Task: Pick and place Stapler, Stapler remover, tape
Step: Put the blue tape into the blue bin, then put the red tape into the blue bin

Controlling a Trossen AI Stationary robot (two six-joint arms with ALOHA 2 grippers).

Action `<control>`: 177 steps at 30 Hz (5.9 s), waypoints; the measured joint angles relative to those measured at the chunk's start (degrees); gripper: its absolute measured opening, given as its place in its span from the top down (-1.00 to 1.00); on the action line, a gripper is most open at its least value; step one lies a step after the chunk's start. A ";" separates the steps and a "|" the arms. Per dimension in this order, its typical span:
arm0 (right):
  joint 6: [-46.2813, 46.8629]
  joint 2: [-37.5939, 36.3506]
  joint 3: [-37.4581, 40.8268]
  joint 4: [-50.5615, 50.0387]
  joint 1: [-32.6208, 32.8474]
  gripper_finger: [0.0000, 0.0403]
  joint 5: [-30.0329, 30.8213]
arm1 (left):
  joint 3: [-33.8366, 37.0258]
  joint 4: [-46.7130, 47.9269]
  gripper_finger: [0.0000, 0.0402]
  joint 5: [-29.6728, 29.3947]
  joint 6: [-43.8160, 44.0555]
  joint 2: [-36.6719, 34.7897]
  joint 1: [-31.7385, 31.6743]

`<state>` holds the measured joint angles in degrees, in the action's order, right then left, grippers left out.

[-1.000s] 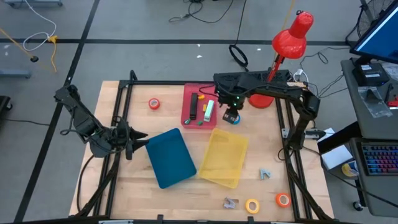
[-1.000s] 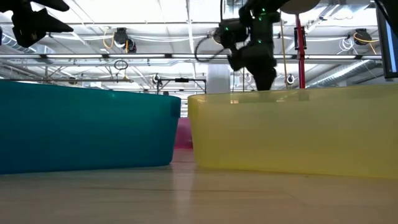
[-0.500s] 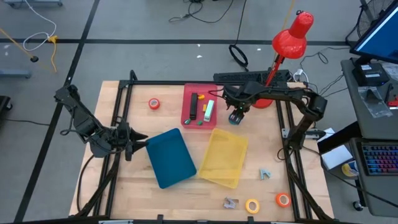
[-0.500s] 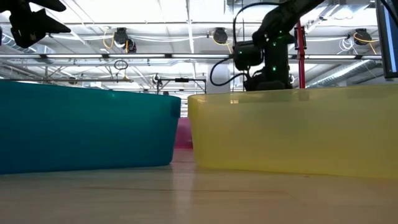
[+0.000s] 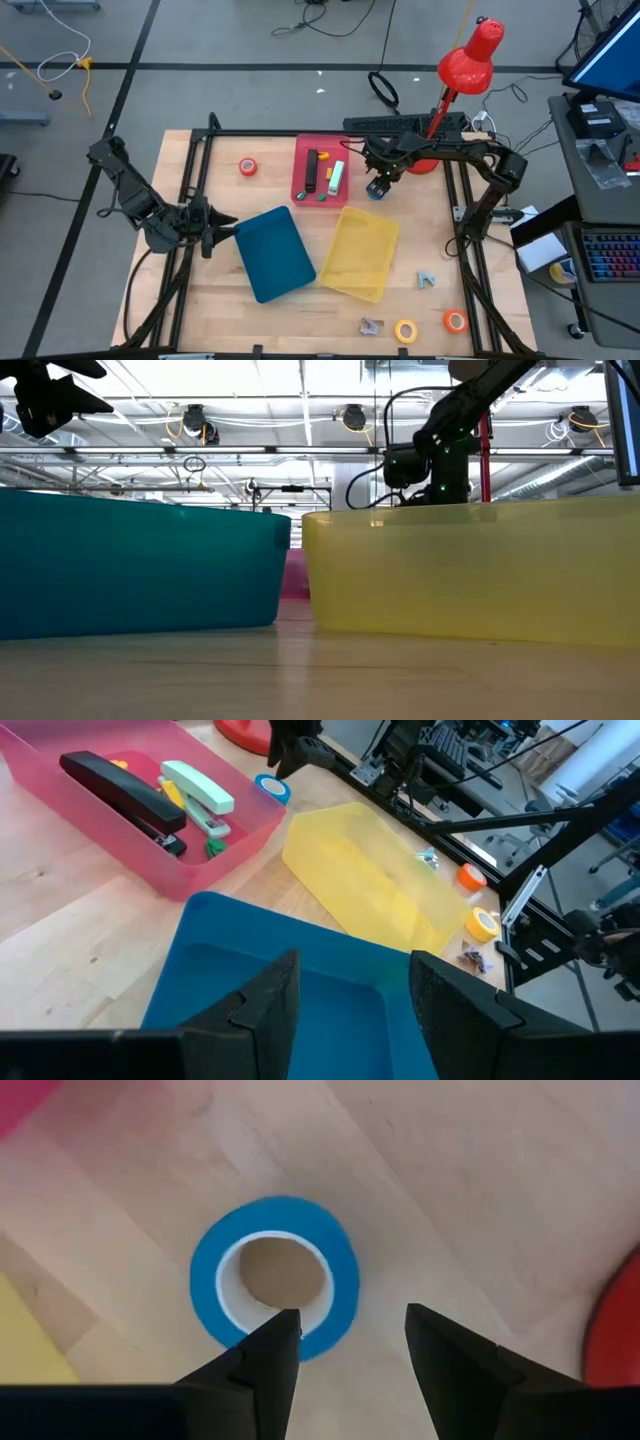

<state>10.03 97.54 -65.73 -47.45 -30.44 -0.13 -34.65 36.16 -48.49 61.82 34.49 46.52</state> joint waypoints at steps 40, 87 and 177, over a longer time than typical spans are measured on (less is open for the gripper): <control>22.06 -27.94 7.06 39.01 9.99 0.84 -12.80 | 0.01 -27.61 0.07 -0.13 -4.99 7.61 -5.07; 37.24 -9.51 6.96 75.26 28.44 0.84 -8.30 | -6.45 -76.49 0.07 30.94 -19.89 40.56 -33.77; 20.76 -12.07 7.03 62.92 19.85 0.46 -27.18 | -18.02 8.59 0.46 32.15 4.35 35.81 -44.90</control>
<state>30.79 85.47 -58.70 15.47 -10.59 -27.31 -52.67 44.76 -16.34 66.17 70.30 1.62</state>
